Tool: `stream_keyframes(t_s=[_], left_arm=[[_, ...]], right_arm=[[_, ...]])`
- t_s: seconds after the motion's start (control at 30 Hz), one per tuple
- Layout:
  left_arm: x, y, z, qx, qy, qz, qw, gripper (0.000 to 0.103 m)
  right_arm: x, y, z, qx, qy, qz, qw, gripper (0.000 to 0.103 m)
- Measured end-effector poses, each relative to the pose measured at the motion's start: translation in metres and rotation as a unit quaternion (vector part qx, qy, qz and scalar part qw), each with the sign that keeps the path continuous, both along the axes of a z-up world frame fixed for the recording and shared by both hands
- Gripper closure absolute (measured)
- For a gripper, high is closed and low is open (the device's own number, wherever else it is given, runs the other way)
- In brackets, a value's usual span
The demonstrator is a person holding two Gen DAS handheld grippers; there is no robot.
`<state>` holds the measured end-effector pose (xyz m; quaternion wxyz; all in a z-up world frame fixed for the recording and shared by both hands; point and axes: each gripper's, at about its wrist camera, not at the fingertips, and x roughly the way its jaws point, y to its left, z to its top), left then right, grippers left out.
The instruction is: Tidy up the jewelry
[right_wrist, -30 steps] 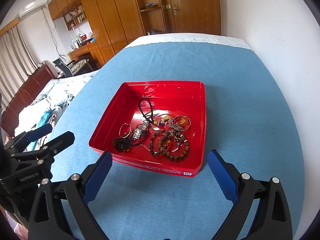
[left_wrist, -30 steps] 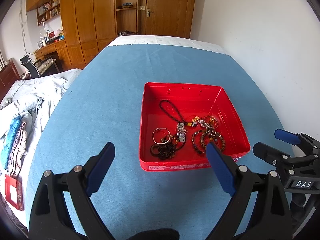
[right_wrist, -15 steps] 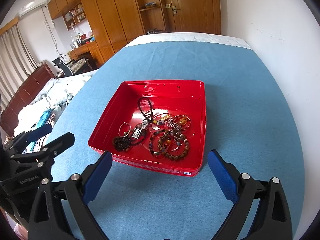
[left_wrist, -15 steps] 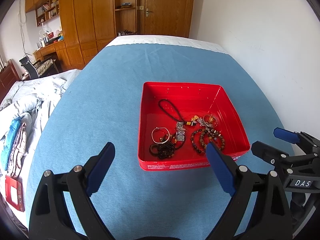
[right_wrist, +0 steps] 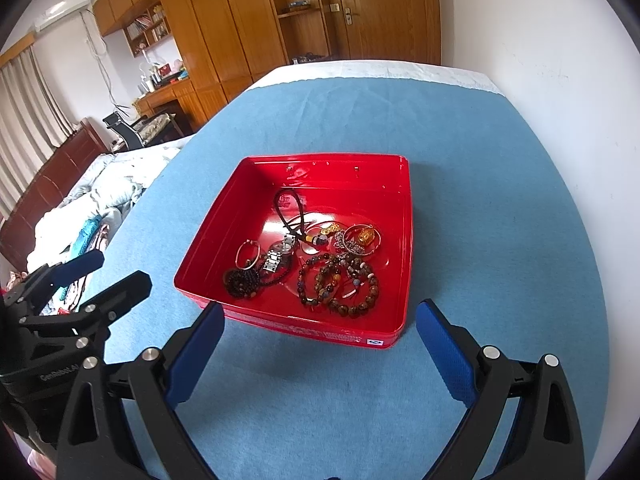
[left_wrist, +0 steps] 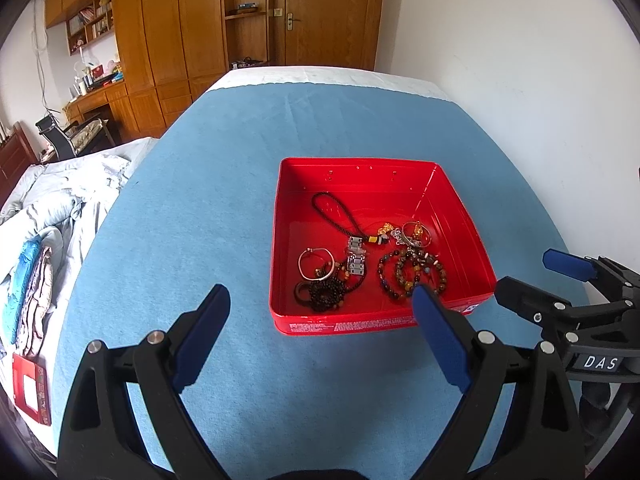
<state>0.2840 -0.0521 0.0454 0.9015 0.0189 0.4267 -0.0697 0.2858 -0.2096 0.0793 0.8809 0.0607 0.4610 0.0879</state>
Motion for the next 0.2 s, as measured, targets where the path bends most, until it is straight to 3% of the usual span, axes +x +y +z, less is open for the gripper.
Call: stream_keyframes(t_s=[0.2], left_arm=[[0.0, -0.0013, -0.0006, 0.001, 0.002, -0.001, 1.0, 0.012]], right_arm=[[0.0002, 0.0005, -0.0002, -0.004, 0.003, -0.001, 1.0, 0.005]])
